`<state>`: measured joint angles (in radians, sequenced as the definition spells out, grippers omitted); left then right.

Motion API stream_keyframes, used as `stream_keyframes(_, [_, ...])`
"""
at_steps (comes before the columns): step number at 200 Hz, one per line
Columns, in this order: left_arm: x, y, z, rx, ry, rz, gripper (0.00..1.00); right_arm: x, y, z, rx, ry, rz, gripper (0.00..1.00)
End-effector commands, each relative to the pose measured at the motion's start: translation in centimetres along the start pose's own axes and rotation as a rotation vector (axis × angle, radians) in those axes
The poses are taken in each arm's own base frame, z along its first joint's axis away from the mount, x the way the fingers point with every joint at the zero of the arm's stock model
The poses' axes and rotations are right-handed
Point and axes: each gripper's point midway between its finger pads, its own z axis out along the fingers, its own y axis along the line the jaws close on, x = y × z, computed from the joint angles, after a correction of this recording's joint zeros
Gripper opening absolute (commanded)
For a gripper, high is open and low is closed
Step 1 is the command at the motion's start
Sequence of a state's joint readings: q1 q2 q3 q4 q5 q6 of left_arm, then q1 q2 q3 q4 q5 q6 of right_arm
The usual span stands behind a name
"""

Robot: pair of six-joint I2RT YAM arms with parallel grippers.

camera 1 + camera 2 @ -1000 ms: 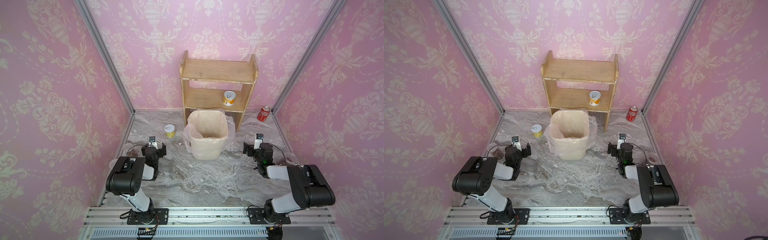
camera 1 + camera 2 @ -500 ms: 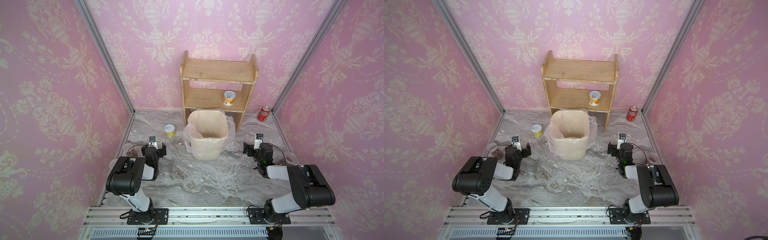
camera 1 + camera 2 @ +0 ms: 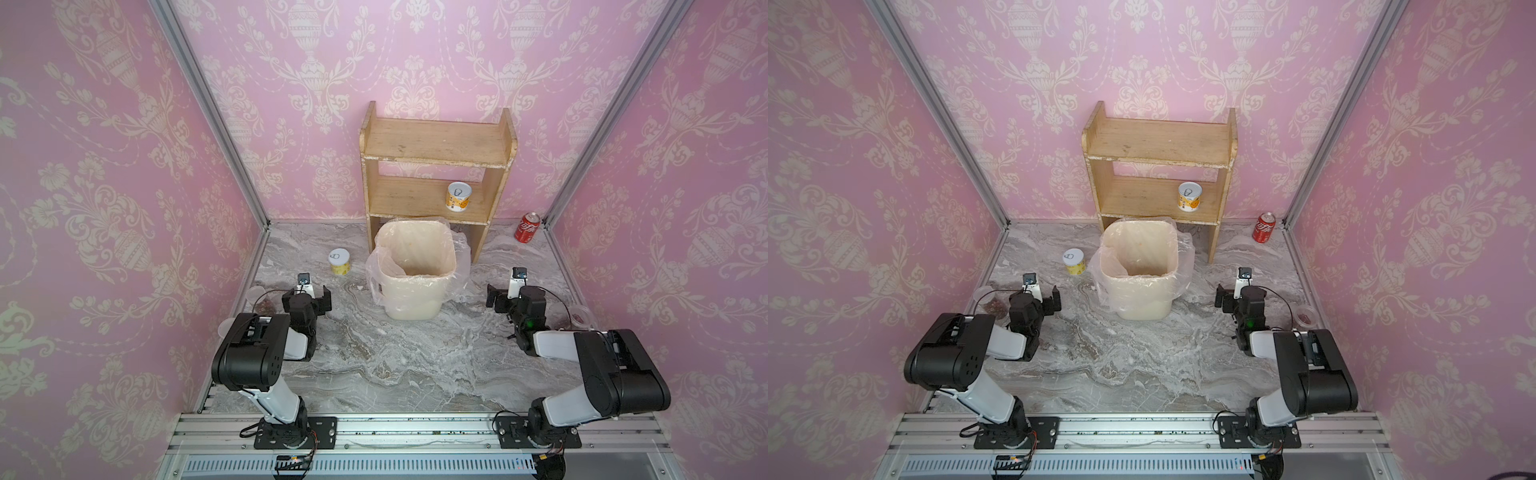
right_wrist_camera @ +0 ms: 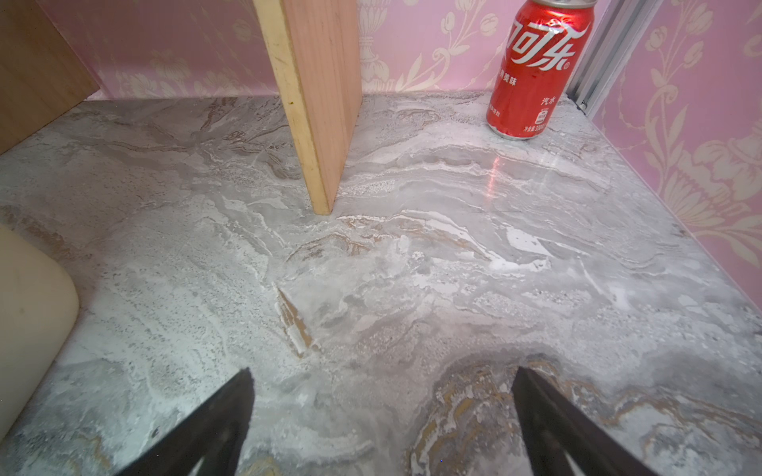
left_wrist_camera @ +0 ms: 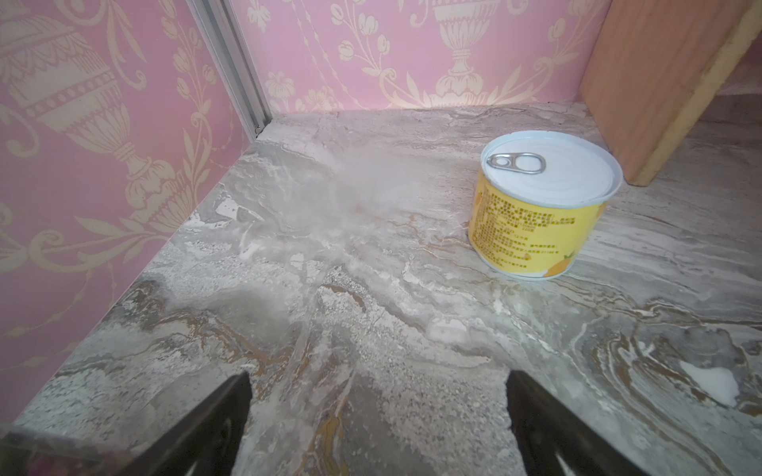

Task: Empty the moldy dried flower tea in the jars
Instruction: Pick up the jar from the center of the board.

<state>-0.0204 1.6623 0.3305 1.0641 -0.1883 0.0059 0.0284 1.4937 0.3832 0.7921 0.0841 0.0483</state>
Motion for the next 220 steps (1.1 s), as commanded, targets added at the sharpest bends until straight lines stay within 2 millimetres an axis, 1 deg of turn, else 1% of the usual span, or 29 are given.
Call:
stream_keyframes(1, [-0.9,0.5,0.1,-0.015,-0.015,-0.017,0.99,-0.6,0.2,0.2,-0.011,-0.016,-0.004,1.00])
stream_keyframes(66, [-1.0,0.7,-0.1,-0.023,-0.031,-0.017,0.99,-0.8,0.1,0.2,-0.002,-0.011,-0.006,1.00])
stream_keyframes(79, [-1.6,1.0,-0.8,-0.031,-0.059,-0.029,0.99,-1.8,0.2,-0.1,0.017,0.034,-0.020,1.00])
stream_keyframes(80, [-1.6,1.0,-0.9,-0.032,-0.059,-0.029,0.99,-2.2,0.2,-0.2,0.018,0.035,-0.024,1.00])
stream_keyframes(85, [-2.0,1.1,-1.3,-0.032,-0.071,-0.032,0.99,-2.9,0.4,-0.5,0.020,0.045,-0.032,1.00])
stream_keyframes(102, [-3.4,1.5,-2.6,-0.042,-0.105,-0.039,0.99,-6.2,1.1,-2.5,0.017,0.028,-0.046,1.00])
stream_keyframes(111, [-4.1,1.9,-3.2,-0.056,-0.102,-0.051,0.99,-8.3,1.5,-4.1,0.007,0.001,-0.029,1.00])
stream_keyframes(125, [-5.6,2.2,-4.4,-0.058,-0.087,-0.083,0.99,-10.6,1.6,-6.3,0.002,-0.011,0.001,1.00])
stream_keyframes(140, [-7.4,1.8,-6.0,-0.018,-0.063,-0.121,0.99,-12.5,1.3,-8.8,0.007,-0.005,0.028,1.00])
stream_keyframes(151, [-8.9,1.4,-7.4,0.024,-0.069,-0.157,0.99,-13.3,1.0,-10.6,0.016,0.010,0.043,1.00])
stream_keyframes(157, [-9.9,1.3,-8.3,0.046,-0.082,-0.180,0.99,-13.6,0.7,-11.5,0.028,0.020,0.053,1.00])
stream_keyframes(160, [-9.9,1.2,-8.6,0.052,-0.073,-0.188,0.99,-13.8,0.6,-12.0,0.031,0.027,0.056,1.00])
stream_keyframes(161, [-10.4,1.2,-8.8,0.057,-0.088,-0.195,0.99,-13.8,0.6,-12.1,0.033,0.028,0.059,1.00])
stream_keyframes(162, [-10.1,1.2,-8.9,0.059,-0.076,-0.197,0.99,-13.8,0.5,-12.3,0.037,0.031,0.059,1.00])
stream_keyframes(169, [-11.2,1.1,-9.9,0.078,-0.088,-0.227,0.99,-14.0,0.1,-13.3,0.050,0.046,0.070,1.00])
stream_keyframes(185, [-13.6,0.5,-12.2,0.154,-0.128,-0.284,0.99,-13.7,-0.7,-15.4,0.084,0.098,0.092,1.00])
stream_keyframes(202, [-16.0,-1.3,-14.6,0.296,-0.161,-0.307,0.99,-12.6,-1.7,-17.0,0.137,0.169,0.109,1.00])
stream_keyframes(220, [-18.2,-3.8,-17.3,0.482,-0.190,-0.308,0.99,-11.4,-2.8,-18.1,0.189,0.255,0.113,1.00])
